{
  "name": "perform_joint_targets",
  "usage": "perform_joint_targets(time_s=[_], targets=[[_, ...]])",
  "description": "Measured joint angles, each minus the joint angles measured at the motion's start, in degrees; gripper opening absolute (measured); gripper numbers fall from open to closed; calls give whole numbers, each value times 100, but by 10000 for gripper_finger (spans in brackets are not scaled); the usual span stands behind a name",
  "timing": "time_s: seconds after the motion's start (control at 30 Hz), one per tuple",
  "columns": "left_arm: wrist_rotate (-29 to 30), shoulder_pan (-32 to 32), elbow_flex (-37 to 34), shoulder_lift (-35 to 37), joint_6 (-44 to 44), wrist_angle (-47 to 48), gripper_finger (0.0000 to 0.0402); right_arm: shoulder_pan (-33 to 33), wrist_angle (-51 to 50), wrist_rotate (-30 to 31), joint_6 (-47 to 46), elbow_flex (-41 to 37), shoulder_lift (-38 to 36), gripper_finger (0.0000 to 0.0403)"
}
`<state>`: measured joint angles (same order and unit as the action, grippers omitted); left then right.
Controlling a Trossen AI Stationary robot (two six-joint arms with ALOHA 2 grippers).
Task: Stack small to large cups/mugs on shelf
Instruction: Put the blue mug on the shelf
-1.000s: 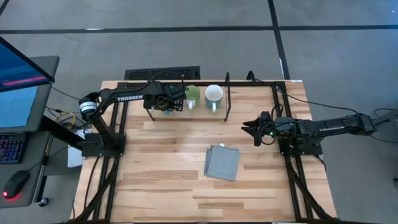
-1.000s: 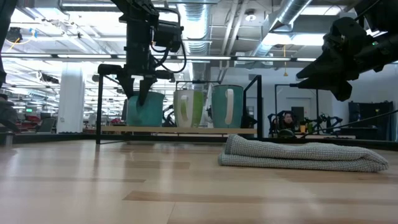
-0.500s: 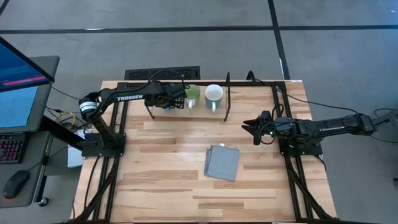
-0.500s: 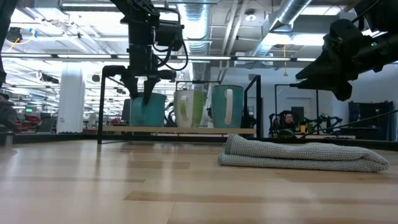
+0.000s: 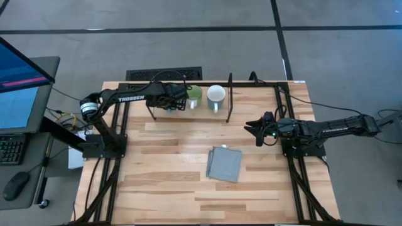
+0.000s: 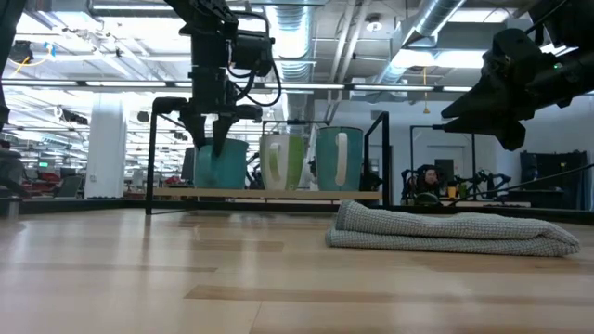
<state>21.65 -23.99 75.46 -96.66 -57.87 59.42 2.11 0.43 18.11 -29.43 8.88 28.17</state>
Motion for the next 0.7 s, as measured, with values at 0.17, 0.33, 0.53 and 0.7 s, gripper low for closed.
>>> perform_joint_targets(time_s=[0.17, 0.33, 0.53, 0.7], targets=[[-22, 2, 0, 0, 90, 16, 116, 0, 0, 0, 0, 0, -1, 173], [-14, 2, 0, -2, 94, 17, 116, 0, 0, 0, 0, 0, 0, 173], [9, 0, 0, -2, 96, 22, 116, 0, 0, -1, 0, 0, 1, 173], [37, 0, 0, -4, 100, 53, 116, 0, 0, -2, 0, 0, -1, 173]])
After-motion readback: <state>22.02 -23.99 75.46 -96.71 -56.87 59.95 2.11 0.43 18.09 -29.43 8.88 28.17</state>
